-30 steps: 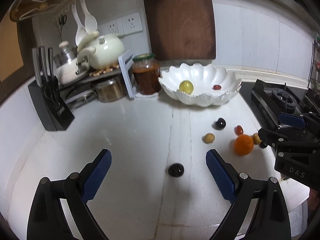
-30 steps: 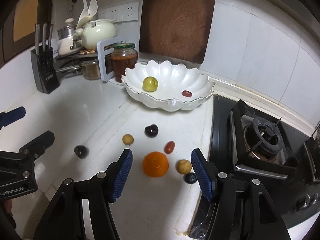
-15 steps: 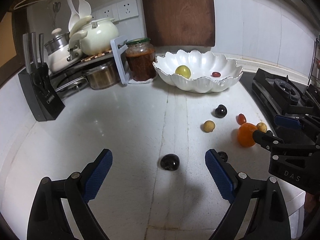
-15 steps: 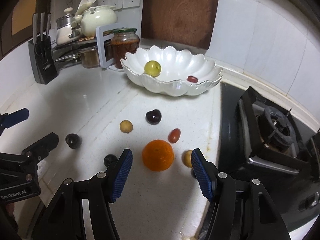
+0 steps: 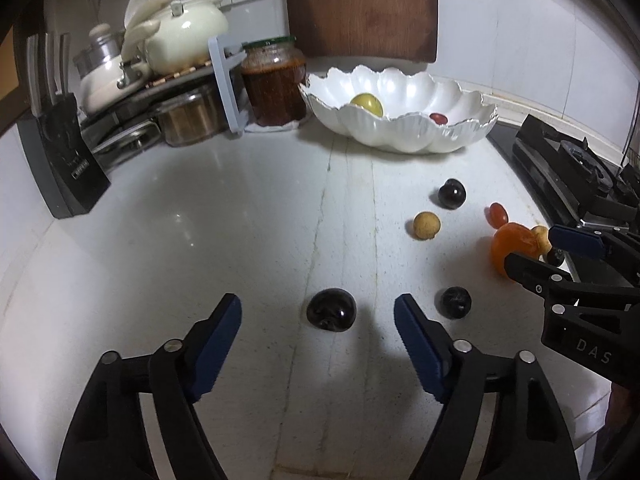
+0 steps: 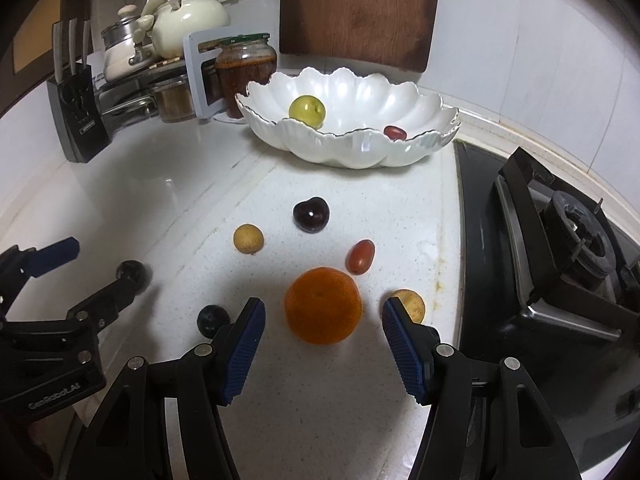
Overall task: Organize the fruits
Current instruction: 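Move both tools back toward the remaining fruits on the counter, then grasp the orange with the right tool while the left tool grasps the dark plum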
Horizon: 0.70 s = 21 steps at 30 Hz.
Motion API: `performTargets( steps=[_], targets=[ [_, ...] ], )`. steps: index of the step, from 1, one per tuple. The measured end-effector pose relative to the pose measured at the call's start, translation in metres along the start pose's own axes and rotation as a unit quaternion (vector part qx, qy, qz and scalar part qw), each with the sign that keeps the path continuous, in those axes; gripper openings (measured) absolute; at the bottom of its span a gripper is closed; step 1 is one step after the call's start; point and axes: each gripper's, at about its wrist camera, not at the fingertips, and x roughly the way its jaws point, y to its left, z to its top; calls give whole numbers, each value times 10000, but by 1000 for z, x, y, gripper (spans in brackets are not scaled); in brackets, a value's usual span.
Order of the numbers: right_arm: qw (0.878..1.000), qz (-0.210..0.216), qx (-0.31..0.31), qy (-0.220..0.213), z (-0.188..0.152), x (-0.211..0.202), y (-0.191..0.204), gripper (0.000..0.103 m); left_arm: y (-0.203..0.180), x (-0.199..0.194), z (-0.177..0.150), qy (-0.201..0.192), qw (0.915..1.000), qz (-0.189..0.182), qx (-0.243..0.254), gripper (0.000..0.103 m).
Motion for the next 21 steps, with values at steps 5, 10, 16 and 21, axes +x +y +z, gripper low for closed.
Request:
performTargets(
  steps=[5,10,16,21],
  targets=[
    [10000,6,22,44,1,6,-2,62,-1,8,0,92,9999,-59,-94,67],
    [9999,48,39,91,2,11,-3,62,1,14,-1,189,9996,-108,-203,61],
    [9997,109,51,196,1,19,-1,62,3,22,-2,324,9988,-190,-307,50],
    [9996,118,95,254,0,22,-2,58,3,25,-3,413,9982,-238,-376,43]
  ],
)
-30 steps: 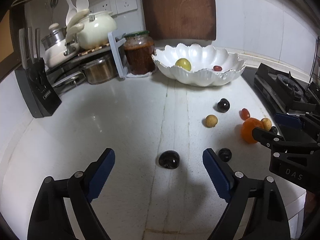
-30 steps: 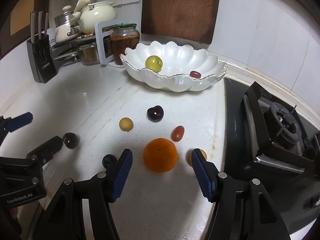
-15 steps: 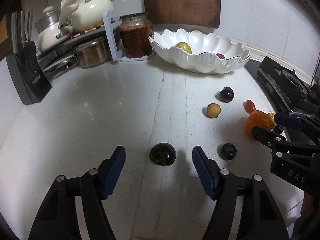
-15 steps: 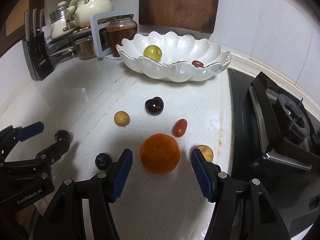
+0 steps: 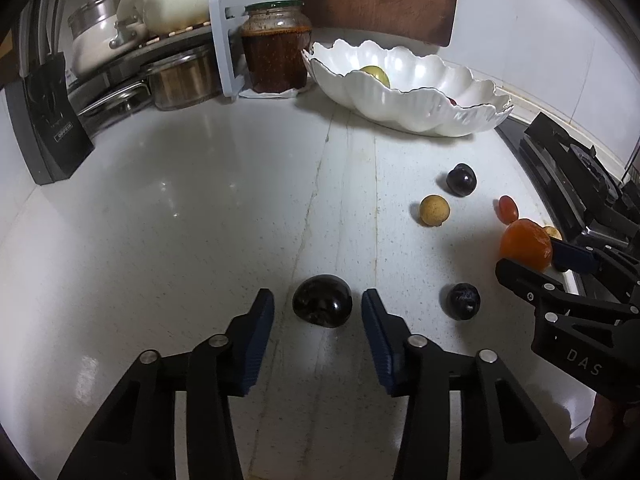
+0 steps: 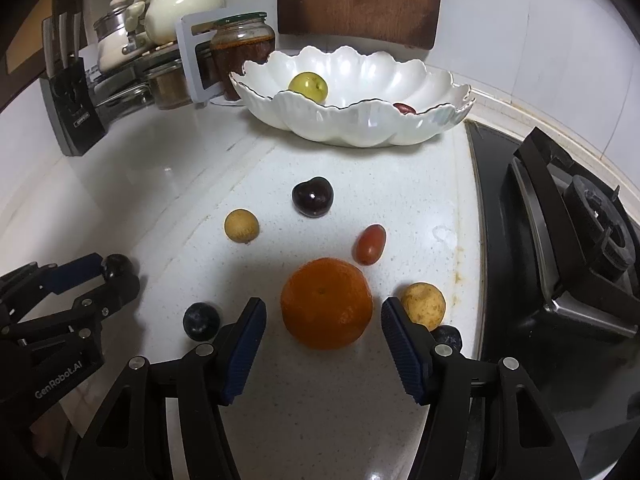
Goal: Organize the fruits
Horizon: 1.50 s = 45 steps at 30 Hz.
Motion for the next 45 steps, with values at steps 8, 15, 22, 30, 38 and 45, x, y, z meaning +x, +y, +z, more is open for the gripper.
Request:
performTargets(
  steps=[8,15,22,30,38,45],
  targets=[
    [10000,54,58,15,-2,2,-2,45,-3,2,3,2,10000,-40,19,30],
    [9999,102,122,-52,-3,0,-4,43,-3,-4,6,-90,9999,-76,19,29],
    [9996,133,144,-218,1,-13,-3,43,-5,-17,11,-243,9996,-169,-14,29],
    [9983,143,185,-534,10,-36,-4,43,-8,-37,23,-543,9981,-304,21,29],
    [9959,122,275,-851,22,-59,-9,43,-16,-56,43,-958,9943,-433,182,29],
    [9933,64,349,-1100,33,-74,-13,43,-28,-71,66,-1352,9886,-517,419,29]
  ],
)
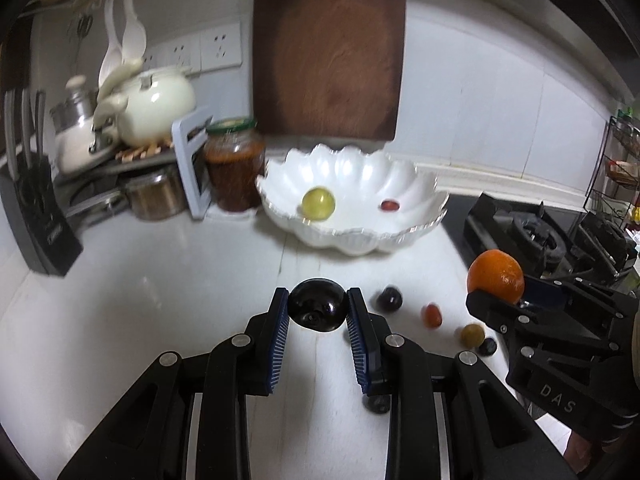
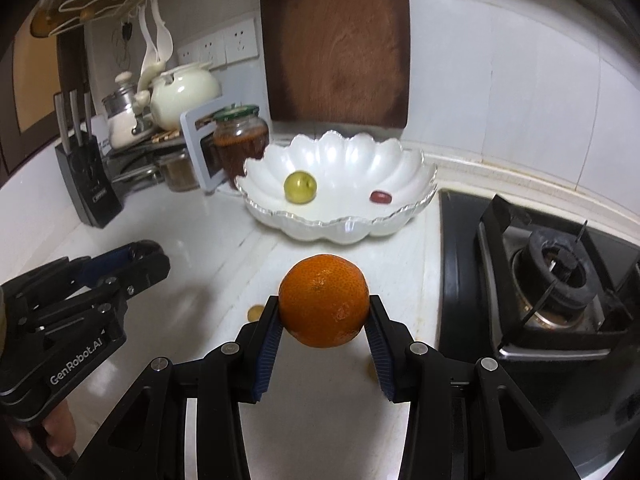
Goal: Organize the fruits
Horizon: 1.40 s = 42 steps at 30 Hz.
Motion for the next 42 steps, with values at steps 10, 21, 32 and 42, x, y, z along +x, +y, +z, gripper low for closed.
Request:
performTargets(
  steps=[10,21,32,42],
  targets=[
    [9992,-85,16,-403,24,-12,-3,43,-9,-8,29,-423,9988,-130,219,29],
    [9975,-281,-62,-641,47,-6,-6,43,-11,-5,55,-759,9962,-90,426,29],
    [9959,-522,-169,-725,76,9,-14,43,-14,16,76,-688,9963,-209,472,29],
    [9967,-559,-220,-539,111,43,-27,43,-10,56,108,-394,9976,-281,500,29]
  ],
)
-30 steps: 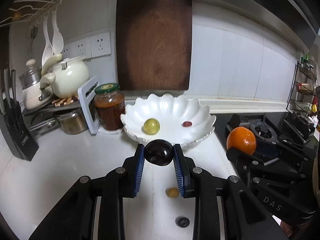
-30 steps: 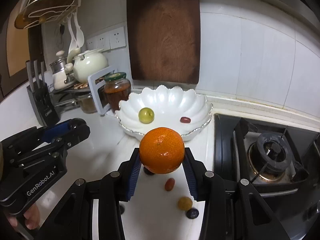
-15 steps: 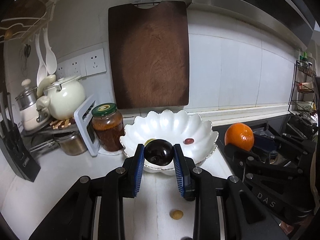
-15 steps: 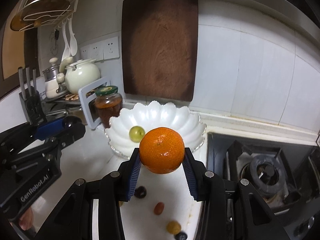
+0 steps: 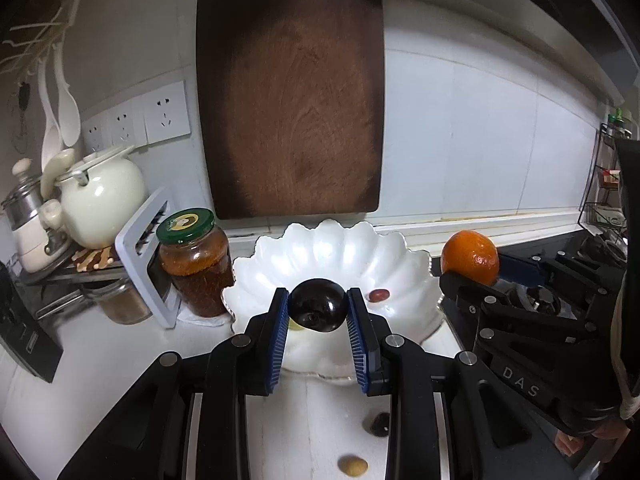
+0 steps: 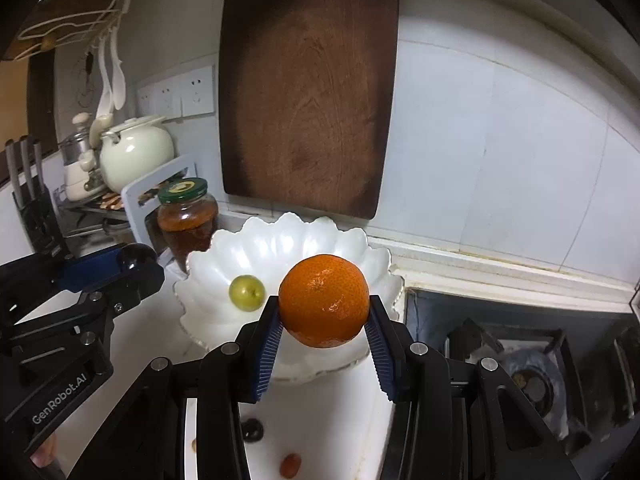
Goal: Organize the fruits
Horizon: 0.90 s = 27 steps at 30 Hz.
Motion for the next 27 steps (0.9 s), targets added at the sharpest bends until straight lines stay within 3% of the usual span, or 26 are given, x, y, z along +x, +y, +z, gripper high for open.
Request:
performTargets(
  steps=[7,22,27],
  targets=[
    [9999,18,-45,105,21,27,-4,43,10,33,16,271,9996,10,-27,29],
    [9952,296,158,918,46,111,-19,43,22,108,45,856,9963,111,-61,29],
    [9929,354,302,1097,54,130,-23,43,30,135,53,1212,9921,-7,-310,29]
  ],
)
